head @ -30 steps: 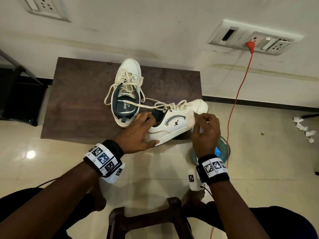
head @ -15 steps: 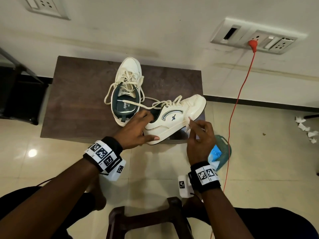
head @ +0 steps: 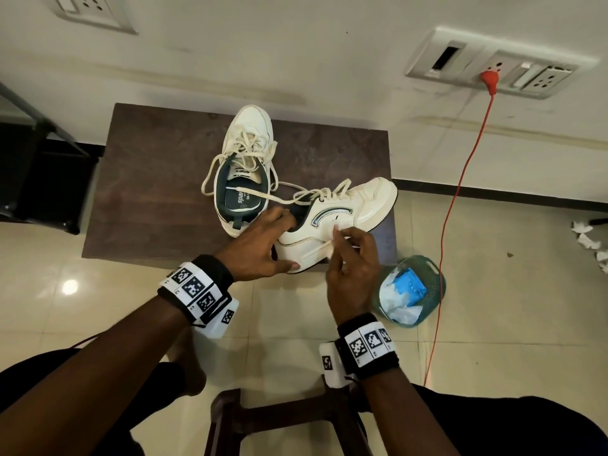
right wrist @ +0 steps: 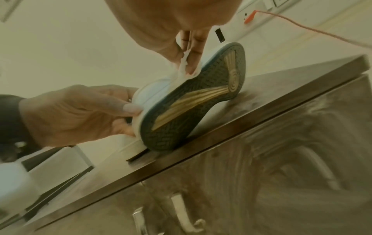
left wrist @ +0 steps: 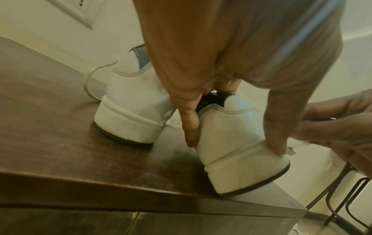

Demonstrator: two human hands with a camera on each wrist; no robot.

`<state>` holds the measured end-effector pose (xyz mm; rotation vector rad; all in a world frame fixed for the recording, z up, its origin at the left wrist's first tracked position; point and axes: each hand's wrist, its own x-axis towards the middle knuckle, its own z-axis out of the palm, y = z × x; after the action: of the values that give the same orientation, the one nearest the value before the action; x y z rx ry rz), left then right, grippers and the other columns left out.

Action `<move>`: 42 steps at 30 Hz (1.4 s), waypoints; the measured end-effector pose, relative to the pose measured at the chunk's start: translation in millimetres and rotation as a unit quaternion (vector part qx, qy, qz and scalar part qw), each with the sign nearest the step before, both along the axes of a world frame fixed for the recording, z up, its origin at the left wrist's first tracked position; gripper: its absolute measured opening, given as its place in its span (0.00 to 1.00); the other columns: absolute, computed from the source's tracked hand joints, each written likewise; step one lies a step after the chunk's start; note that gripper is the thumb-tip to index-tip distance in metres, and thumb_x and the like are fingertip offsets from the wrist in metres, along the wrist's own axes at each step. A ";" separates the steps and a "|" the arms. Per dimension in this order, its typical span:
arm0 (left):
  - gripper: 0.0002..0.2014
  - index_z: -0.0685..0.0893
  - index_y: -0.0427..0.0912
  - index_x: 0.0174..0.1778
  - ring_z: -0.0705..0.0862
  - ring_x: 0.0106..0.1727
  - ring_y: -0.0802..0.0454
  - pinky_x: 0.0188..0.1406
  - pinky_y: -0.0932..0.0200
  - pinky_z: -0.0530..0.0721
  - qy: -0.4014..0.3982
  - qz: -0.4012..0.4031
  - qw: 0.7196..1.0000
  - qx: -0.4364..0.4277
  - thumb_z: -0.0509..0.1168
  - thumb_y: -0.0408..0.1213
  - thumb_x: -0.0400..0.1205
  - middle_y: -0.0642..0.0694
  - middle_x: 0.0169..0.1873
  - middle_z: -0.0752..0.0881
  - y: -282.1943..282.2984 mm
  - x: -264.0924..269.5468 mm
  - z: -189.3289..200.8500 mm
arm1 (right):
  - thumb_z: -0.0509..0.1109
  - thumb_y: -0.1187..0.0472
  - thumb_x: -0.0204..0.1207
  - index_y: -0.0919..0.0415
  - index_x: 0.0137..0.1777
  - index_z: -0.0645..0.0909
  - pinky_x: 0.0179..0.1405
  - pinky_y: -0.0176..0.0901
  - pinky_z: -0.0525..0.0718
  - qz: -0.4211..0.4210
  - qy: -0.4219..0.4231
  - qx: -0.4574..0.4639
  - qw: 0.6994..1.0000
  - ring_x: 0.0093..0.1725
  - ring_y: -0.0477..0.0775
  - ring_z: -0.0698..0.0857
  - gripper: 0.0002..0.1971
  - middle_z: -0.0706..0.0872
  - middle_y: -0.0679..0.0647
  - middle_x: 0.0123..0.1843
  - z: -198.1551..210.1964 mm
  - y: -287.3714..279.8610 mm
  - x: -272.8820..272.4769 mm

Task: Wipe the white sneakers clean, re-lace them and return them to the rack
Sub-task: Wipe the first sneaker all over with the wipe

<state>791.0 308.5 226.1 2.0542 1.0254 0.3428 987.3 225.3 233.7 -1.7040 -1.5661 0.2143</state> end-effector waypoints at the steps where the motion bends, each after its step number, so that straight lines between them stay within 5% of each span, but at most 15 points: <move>1: 0.31 0.77 0.45 0.64 0.75 0.65 0.51 0.65 0.49 0.79 -0.004 0.001 1.000 -0.004 0.83 0.50 0.70 0.51 0.64 0.73 0.5 -0.2 1.1 | 0.72 0.81 0.73 0.69 0.63 0.88 0.55 0.46 0.85 0.016 0.002 0.004 1.000 0.57 0.62 0.84 0.19 0.85 0.66 0.58 1.1 -0.3 -11.6; 6: 0.30 0.79 0.46 0.62 0.78 0.63 0.51 0.61 0.49 0.81 -0.031 0.010 0.999 -0.017 0.84 0.49 0.69 0.51 0.62 0.75 1.2 -0.7 3.3 | 0.70 0.81 0.72 0.71 0.63 0.88 0.48 0.45 0.83 0.136 -0.053 -0.003 0.989 0.52 0.62 0.83 0.20 0.86 0.67 0.56 8.0 1.8 -34.3; 9: 0.30 0.78 0.46 0.61 0.77 0.65 0.50 0.63 0.47 0.81 -0.025 0.009 1.000 -0.014 0.84 0.48 0.68 0.51 0.63 0.75 -0.7 -0.3 2.6 | 0.71 0.79 0.73 0.67 0.60 0.89 0.51 0.40 0.82 0.070 -0.063 -0.001 0.996 0.53 0.59 0.82 0.17 0.87 0.64 0.54 13.0 21.6 -6.7; 12: 0.30 0.78 0.45 0.61 0.76 0.65 0.50 0.64 0.47 0.80 -0.019 0.005 1.000 -0.015 0.84 0.47 0.68 0.51 0.63 0.75 -0.8 -0.8 2.2 | 0.71 0.81 0.70 0.65 0.58 0.91 0.59 0.22 0.72 -0.006 -0.022 -0.018 1.000 0.55 0.57 0.82 0.20 0.87 0.62 0.54 17.9 32.4 5.5; 16: 0.32 0.79 0.46 0.65 0.76 0.63 0.51 0.62 0.53 0.79 -0.031 0.006 0.999 -0.014 0.84 0.49 0.69 0.50 0.62 0.76 1.1 0.4 3.3 | 0.62 0.74 0.75 0.67 0.57 0.90 0.52 0.40 0.82 0.115 -0.035 -0.018 0.993 0.53 0.61 0.83 0.18 0.86 0.62 0.54 22.4 16.9 -25.1; 18: 0.32 0.80 0.45 0.65 0.76 0.64 0.50 0.62 0.53 0.78 -0.030 0.006 1.000 -0.006 0.84 0.49 0.68 0.49 0.63 0.76 0.3 1.2 3.2 | 0.65 0.76 0.74 0.68 0.57 0.90 0.50 0.47 0.84 0.147 -0.059 -0.026 0.987 0.53 0.63 0.83 0.17 0.86 0.63 0.55 22.6 18.6 -17.7; 22: 0.30 0.79 0.44 0.60 0.75 0.67 0.47 0.66 0.47 0.77 -0.018 0.000 1.000 0.011 0.84 0.49 0.68 0.49 0.65 0.75 -5.5 2.5 0.9 | 0.68 0.80 0.69 0.65 0.55 0.91 0.52 0.53 0.85 -0.015 -0.081 -0.064 0.995 0.55 0.64 0.84 0.19 0.87 0.63 0.54 23.0 50.5 40.3; 27: 0.30 0.77 0.46 0.63 0.72 0.68 0.49 0.67 0.48 0.76 -0.010 -0.006 1.000 0.020 0.83 0.49 0.69 0.50 0.68 0.74 -4.9 2.8 -1.9 | 0.67 0.79 0.66 0.65 0.52 0.92 0.51 0.55 0.86 -0.044 -0.114 -0.061 0.991 0.53 0.67 0.83 0.19 0.87 0.62 0.52 27.0 65.3 51.0; 33: 0.30 0.77 0.46 0.61 0.73 0.67 0.49 0.66 0.48 0.77 -0.010 -0.006 1.000 0.023 0.83 0.49 0.69 0.51 0.66 0.74 -4.5 2.9 -1.1 | 0.66 0.75 0.69 0.66 0.57 0.90 0.52 0.43 0.77 0.063 -0.140 -0.061 0.986 0.55 0.64 0.82 0.19 0.87 0.63 0.54 24.0 40.1 22.5; 38: 0.30 0.77 0.45 0.62 0.72 0.67 0.49 0.65 0.50 0.76 -0.004 -0.010 0.999 0.030 0.83 0.48 0.70 0.51 0.66 0.73 -7.5 4.2 0.0 | 0.69 0.80 0.65 0.65 0.53 0.92 0.45 0.55 0.87 -0.030 -0.166 -0.069 0.983 0.53 0.70 0.82 0.20 0.85 0.65 0.52 27.8 68.4 77.3; 42: 0.31 0.77 0.45 0.63 0.72 0.68 0.50 0.67 0.51 0.76 -0.003 -0.010 1.000 0.030 0.83 0.49 0.70 0.51 0.67 0.73 -5.7 2.6 0.2 | 0.68 0.80 0.64 0.65 0.54 0.92 0.48 0.52 0.82 -0.047 -0.138 -0.069 0.987 0.55 0.65 0.80 0.22 0.86 0.63 0.52 27.7 68.0 61.4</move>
<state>793.6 302.8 226.3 2.1139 1.0017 0.3719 1048.7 293.3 261.4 -1.9776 -1.6968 0.0393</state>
